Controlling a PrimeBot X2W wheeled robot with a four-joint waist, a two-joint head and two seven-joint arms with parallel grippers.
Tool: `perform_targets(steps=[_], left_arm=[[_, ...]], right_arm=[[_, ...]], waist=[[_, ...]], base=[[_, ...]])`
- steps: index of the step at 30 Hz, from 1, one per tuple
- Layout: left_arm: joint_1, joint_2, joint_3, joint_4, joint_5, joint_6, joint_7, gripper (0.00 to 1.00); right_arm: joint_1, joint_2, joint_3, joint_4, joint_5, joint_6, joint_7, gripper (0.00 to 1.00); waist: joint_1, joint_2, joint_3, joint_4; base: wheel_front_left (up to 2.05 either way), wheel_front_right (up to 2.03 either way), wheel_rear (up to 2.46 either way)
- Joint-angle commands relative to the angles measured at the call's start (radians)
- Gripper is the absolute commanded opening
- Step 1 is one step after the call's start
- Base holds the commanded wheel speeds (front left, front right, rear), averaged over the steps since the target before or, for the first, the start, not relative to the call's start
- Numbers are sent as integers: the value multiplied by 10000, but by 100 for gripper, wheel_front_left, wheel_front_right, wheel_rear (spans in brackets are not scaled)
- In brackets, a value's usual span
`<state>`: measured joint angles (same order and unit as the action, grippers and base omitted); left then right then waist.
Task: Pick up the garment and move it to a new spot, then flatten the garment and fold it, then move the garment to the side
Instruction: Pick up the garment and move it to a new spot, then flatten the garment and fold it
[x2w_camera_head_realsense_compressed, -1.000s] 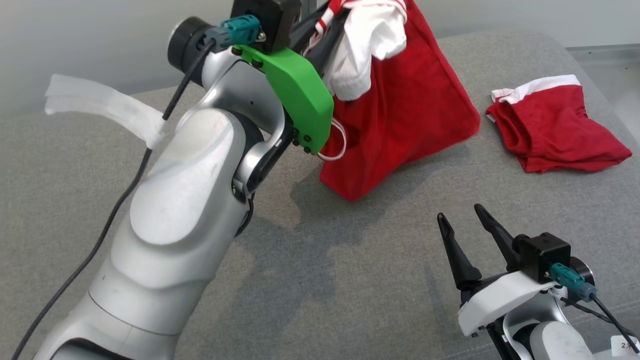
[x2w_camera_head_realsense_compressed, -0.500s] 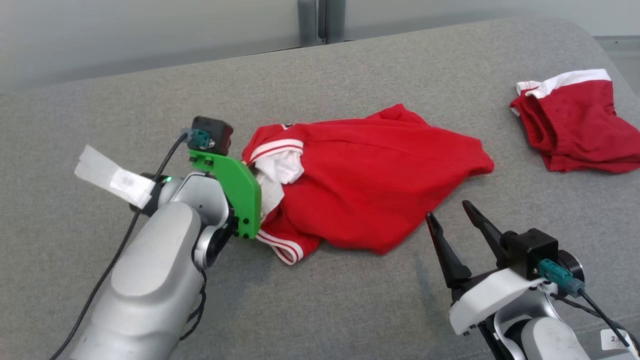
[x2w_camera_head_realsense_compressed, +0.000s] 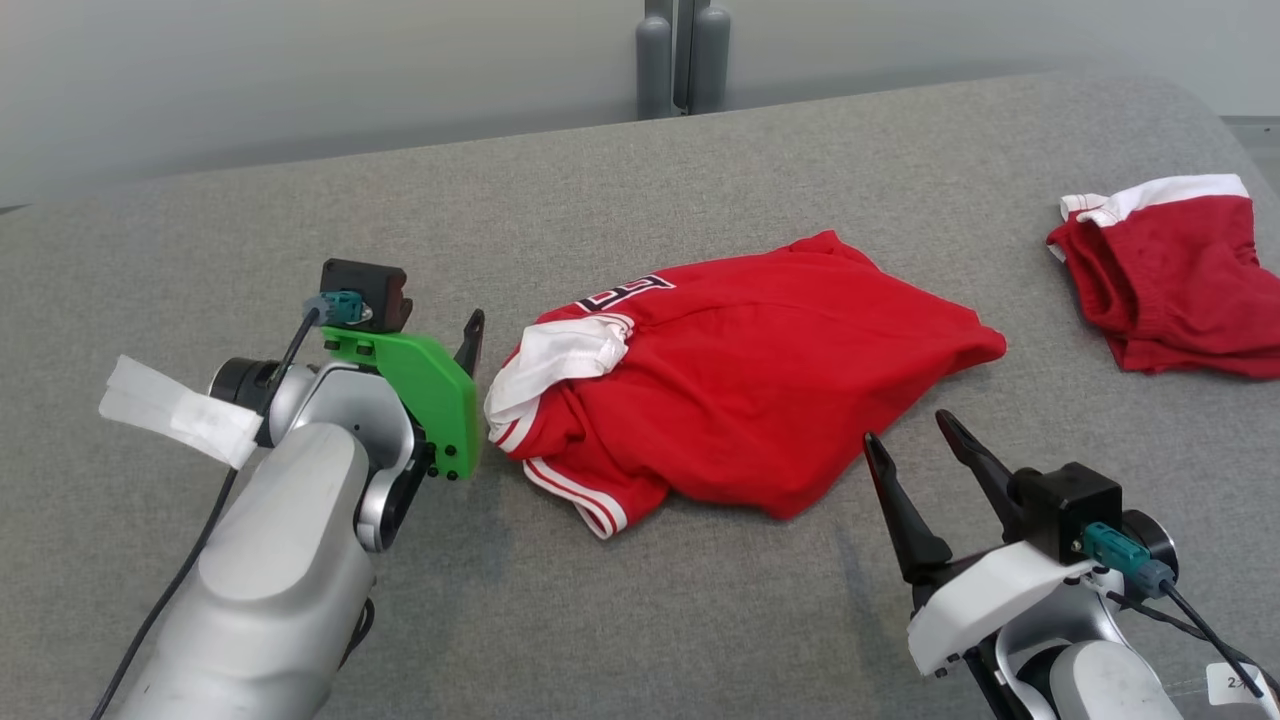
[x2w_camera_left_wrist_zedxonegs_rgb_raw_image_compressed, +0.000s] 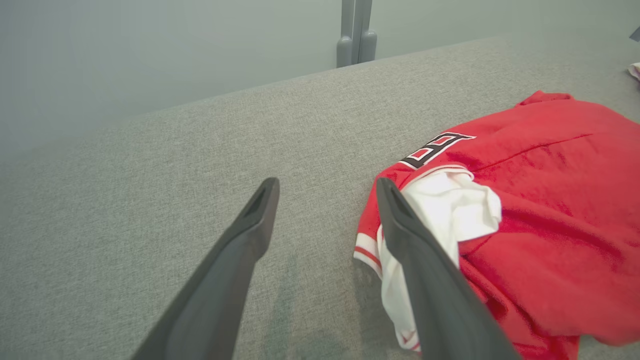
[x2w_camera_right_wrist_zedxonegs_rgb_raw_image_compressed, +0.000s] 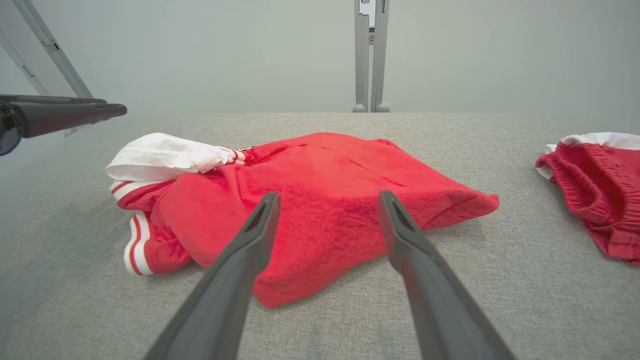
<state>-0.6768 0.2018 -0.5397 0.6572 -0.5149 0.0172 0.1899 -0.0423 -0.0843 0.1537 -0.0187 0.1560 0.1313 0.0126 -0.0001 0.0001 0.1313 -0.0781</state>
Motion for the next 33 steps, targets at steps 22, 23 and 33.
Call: perform_targets(steps=[22,23,33], left_arm=[[1914,685,-616,-2390,-109,492,1324,100],[1911,728,-590,-2432,-61,565,1287,100],[1962,783,-495,-2255,-132,704,1099,0]], right_arm=[[237,150,-118,-80,39,-11,-109,100],[211,152,-115,-64,36,-11,-123,100],[70,178,-170,-20,-19,-11,-191,100]], waist=[[1,-1,-23,-276],[1,-1,-2,-288],[1,-1,122,-382]], base=[[0,0,0],[0,0,0],[0,0,0]])
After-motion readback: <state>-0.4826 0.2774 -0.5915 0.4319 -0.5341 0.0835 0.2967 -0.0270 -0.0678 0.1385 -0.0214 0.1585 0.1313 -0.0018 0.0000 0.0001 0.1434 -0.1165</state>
